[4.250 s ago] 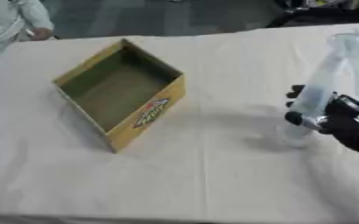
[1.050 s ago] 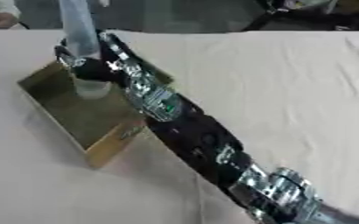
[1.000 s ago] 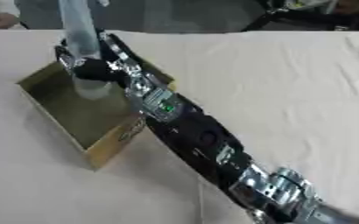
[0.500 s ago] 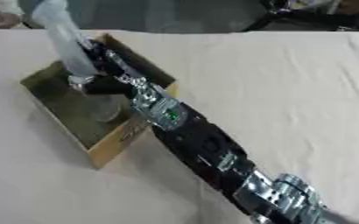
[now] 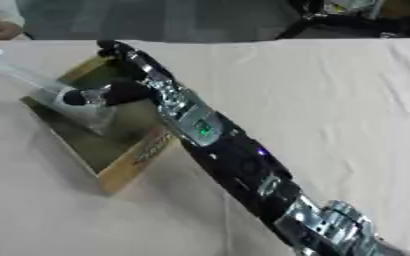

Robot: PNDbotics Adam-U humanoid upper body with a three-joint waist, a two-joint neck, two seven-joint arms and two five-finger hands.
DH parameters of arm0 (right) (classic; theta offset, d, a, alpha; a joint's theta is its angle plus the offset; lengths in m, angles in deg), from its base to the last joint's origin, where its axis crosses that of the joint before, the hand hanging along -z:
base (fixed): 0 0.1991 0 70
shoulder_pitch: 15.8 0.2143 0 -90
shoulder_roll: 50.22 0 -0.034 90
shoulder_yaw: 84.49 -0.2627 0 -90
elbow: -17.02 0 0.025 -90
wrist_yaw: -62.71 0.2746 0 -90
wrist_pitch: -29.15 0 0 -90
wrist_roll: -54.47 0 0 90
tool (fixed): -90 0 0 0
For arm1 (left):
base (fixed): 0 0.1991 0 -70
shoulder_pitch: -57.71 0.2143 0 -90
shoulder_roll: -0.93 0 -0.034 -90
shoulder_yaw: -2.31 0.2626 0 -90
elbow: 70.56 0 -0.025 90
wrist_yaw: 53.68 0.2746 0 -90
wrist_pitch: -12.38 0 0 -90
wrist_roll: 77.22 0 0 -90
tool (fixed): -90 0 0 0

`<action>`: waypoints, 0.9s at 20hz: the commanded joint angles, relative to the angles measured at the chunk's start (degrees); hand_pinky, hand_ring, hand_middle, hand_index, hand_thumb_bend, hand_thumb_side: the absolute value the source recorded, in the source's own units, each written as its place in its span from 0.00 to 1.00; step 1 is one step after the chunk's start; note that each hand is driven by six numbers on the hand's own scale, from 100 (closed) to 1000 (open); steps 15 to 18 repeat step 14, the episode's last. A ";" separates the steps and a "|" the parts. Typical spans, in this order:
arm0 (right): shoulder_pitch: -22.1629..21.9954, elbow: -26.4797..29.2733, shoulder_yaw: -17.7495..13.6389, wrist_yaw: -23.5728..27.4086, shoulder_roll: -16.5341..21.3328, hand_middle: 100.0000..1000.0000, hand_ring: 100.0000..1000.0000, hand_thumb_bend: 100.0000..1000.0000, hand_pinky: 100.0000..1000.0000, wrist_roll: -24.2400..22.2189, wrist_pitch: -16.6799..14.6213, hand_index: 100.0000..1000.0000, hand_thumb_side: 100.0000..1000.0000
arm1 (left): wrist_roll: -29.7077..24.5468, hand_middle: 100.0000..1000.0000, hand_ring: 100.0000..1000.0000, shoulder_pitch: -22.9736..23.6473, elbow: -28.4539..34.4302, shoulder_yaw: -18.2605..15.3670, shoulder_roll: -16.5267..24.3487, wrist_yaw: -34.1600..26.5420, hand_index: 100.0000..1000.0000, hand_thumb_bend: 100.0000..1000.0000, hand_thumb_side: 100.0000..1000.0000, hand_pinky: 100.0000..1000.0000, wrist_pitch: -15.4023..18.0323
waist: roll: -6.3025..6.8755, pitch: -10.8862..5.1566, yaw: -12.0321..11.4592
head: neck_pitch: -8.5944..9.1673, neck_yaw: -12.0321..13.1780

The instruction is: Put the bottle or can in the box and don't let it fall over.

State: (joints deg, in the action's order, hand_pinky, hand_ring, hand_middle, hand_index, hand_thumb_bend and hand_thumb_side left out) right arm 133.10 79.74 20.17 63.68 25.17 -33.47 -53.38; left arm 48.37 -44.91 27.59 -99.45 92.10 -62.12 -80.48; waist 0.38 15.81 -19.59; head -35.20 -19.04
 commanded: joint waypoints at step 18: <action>-10.05 28.18 -0.36 21.14 17.24 0.86 0.90 0.63 0.83 0.83 11.59 0.92 0.19 | 0.45 0.62 0.71 3.14 0.21 -1.40 4.58 1.21 0.80 0.42 0.65 0.82 -0.30 | 0.47 -5.57 8.11 | -4.41 7.67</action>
